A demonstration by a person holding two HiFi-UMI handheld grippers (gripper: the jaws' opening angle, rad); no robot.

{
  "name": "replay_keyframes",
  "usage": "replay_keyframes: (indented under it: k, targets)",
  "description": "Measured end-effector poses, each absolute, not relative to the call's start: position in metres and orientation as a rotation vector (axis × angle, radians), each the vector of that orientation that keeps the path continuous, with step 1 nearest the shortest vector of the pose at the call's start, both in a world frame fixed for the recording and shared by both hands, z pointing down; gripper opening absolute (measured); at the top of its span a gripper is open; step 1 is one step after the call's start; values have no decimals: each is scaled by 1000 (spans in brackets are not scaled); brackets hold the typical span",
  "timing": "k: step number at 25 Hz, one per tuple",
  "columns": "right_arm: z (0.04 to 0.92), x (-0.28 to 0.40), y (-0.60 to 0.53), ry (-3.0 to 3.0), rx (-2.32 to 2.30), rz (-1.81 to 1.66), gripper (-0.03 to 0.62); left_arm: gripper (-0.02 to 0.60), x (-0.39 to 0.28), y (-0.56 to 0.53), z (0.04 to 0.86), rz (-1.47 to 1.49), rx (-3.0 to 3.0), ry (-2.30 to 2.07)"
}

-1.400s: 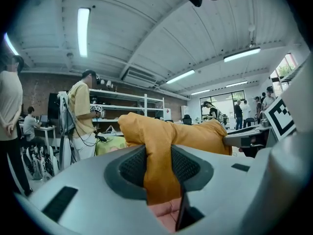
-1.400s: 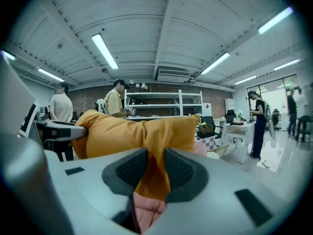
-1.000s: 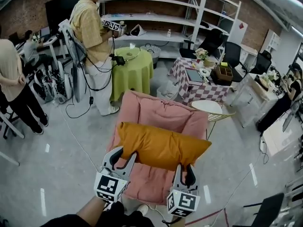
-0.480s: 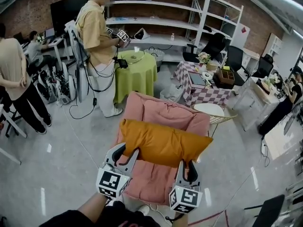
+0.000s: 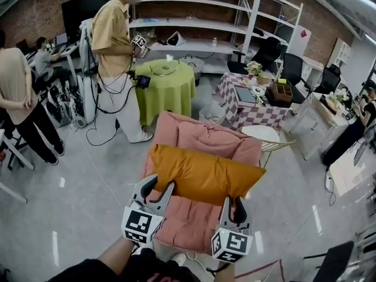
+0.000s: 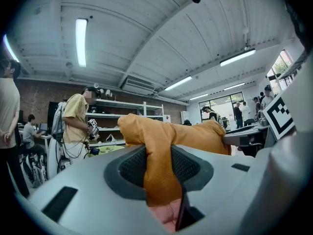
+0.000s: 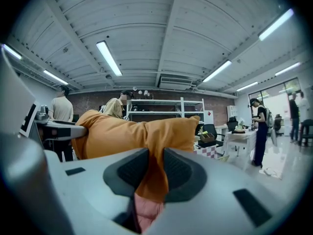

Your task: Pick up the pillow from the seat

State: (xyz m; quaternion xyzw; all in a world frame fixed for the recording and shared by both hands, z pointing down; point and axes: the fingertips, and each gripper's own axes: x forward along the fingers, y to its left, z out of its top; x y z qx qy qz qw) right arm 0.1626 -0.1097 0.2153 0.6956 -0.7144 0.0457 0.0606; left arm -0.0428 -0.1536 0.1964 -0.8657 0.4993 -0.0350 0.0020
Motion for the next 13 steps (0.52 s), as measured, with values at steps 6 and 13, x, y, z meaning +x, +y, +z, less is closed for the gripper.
replay_keyframes:
  k: [6, 13]
  targets:
    - [216, 175, -112, -2154, 2113, 143, 109, 140, -30, -155, 196, -112, -2727, 1558]
    - [219, 177, -118, -2157, 2102, 149, 107, 140, -28, -162, 199, -122, -2727, 1561]
